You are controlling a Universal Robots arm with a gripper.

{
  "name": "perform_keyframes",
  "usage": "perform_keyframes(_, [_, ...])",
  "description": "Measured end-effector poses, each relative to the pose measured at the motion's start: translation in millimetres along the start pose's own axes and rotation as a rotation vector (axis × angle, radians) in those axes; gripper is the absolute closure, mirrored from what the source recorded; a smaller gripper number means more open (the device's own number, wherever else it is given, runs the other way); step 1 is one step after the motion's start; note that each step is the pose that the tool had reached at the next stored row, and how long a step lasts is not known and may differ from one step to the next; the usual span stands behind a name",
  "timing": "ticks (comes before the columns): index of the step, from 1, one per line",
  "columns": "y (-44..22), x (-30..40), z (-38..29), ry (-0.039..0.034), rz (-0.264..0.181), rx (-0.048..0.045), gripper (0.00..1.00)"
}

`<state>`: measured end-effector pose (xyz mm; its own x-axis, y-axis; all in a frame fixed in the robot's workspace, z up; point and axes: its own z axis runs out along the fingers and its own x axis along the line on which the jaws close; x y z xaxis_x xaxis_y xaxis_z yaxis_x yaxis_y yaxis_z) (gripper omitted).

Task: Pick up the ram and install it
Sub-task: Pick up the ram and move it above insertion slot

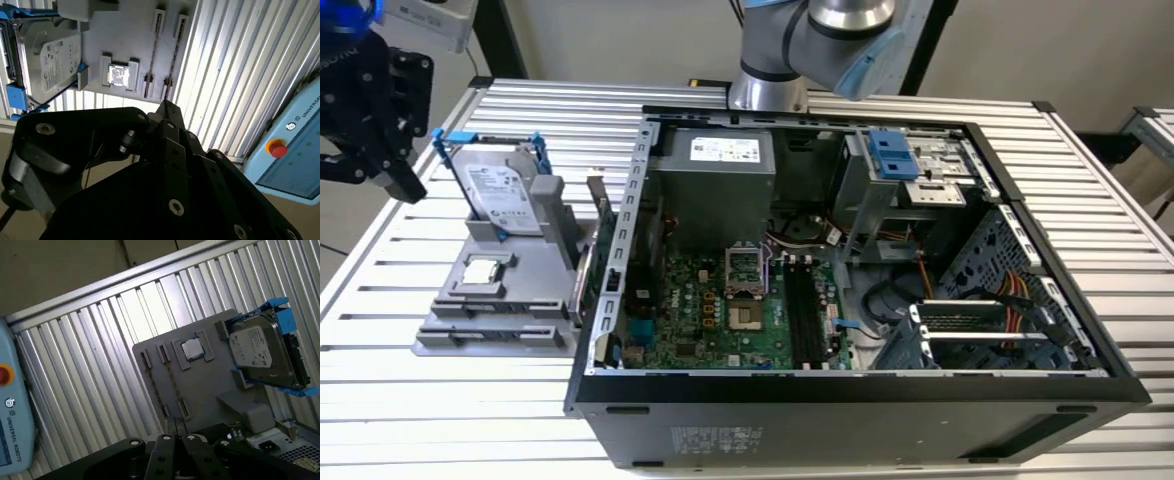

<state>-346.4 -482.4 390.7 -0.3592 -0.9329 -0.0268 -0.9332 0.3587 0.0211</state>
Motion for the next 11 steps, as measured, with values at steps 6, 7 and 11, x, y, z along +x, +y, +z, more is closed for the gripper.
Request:
perform_keyframes(6, [0.0,0.0,0.0,-0.0055,-0.085,-0.0012,1.0])
perform_keyframes(7, [0.0,0.0,0.0,-0.0052,-0.1,-0.0017,1.0])
perform_keyframes(11, [0.0,0.0,0.0,-0.0037,-0.167,-0.0038,1.0])
